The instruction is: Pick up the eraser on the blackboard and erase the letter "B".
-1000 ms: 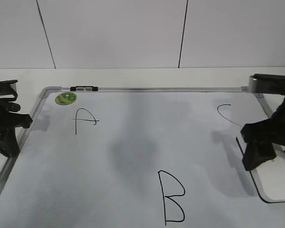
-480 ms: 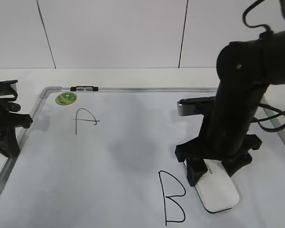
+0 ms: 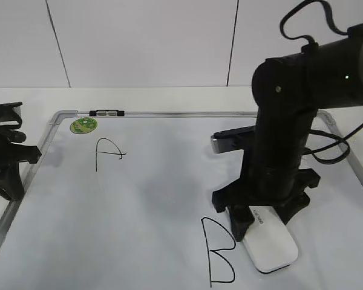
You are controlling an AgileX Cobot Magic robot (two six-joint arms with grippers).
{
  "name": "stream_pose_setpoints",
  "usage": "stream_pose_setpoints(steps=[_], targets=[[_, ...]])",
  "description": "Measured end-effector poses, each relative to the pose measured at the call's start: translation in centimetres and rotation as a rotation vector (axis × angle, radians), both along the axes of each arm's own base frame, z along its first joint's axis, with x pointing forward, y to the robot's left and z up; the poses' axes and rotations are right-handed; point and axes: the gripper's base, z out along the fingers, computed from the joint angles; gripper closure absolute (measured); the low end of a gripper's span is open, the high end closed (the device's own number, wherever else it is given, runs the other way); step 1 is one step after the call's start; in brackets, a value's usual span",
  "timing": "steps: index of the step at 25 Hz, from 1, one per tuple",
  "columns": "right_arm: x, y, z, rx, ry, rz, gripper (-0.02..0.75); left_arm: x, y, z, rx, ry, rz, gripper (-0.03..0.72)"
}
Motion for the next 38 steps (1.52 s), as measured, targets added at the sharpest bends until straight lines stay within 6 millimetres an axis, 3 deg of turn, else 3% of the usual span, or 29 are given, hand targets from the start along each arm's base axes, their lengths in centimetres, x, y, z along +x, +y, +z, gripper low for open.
stream_pose_setpoints(steps=[4,13,16,28,33,38], targets=[[-1.7,3.1,-0.1,0.001,-0.015,0.098,0.198,0.0,0.0,0.0,0.000,0.000,0.000,0.669],[-6.7,12.1,-0.2,0.025,-0.008,0.357,0.198,0.0,0.0,0.0,0.001,0.002,-0.001,0.669],[-7.4,13.6,-0.2,0.010,0.003,0.402,0.198,-0.1,0.0,0.0,0.003,0.006,-0.003,0.669],[-5.8,12.8,-0.2,-0.029,-0.010,0.303,0.198,-0.1,0.1,0.0,0.006,0.009,-0.006,0.669],[-2.6,10.2,-0.1,-0.094,-0.062,0.227,0.198,-0.1,0.1,0.0,0.006,0.009,-0.006,0.669],[1.1,6.3,-0.1,-0.116,-0.065,0.100,0.198,-0.1,0.1,0.0,0.006,0.009,-0.006,0.669]])
